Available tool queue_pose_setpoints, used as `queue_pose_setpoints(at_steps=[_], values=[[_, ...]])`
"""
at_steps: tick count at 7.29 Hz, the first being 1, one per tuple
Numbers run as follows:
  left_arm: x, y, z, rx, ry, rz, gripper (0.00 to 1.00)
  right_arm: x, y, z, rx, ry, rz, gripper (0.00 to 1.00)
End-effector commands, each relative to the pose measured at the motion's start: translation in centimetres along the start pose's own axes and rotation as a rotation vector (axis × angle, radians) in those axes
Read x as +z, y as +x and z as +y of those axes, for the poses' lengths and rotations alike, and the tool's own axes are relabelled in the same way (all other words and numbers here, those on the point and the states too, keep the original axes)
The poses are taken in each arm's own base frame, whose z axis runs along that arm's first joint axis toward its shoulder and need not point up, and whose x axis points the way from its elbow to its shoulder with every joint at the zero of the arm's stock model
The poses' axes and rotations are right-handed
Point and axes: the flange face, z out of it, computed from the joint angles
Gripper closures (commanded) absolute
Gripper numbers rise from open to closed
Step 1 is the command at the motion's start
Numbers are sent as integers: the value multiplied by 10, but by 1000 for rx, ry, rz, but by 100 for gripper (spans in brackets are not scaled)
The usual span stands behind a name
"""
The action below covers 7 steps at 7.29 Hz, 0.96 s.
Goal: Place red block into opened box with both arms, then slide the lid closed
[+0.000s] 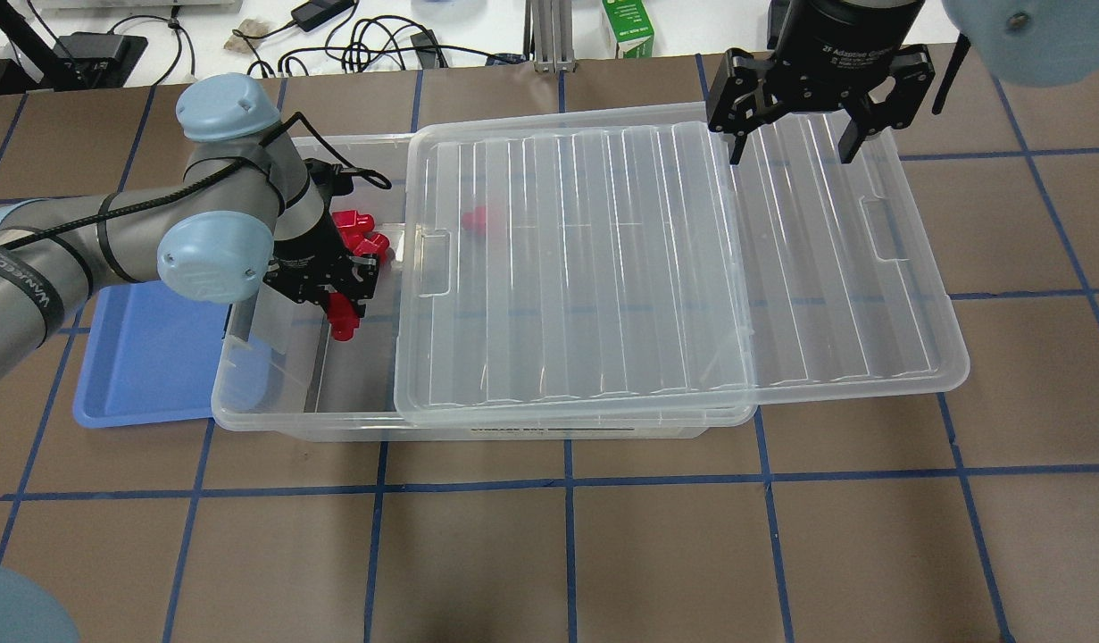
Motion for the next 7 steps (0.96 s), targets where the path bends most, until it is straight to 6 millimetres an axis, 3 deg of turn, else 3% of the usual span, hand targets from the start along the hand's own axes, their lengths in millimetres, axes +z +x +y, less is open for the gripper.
queue_pose_setpoints(at_steps=[1, 2, 4, 5, 7], values=[[16, -2, -1, 0, -11, -1, 97, 1, 0, -1, -4, -2, 0, 0], [18, -1, 2, -3, -15, -1, 94, 1, 0, -1, -4, -2, 0, 0], [24, -1, 3, -7, -16, 1, 63, 2, 1, -1, -11, -3, 10, 0], [23, -1, 3, -11, -12, 1, 5, 1, 1, -1, -8, -4, 7, 0], [13, -1, 2, -27, 11, 0, 0, 2, 8, -4, 6, -6, 3, 0]])
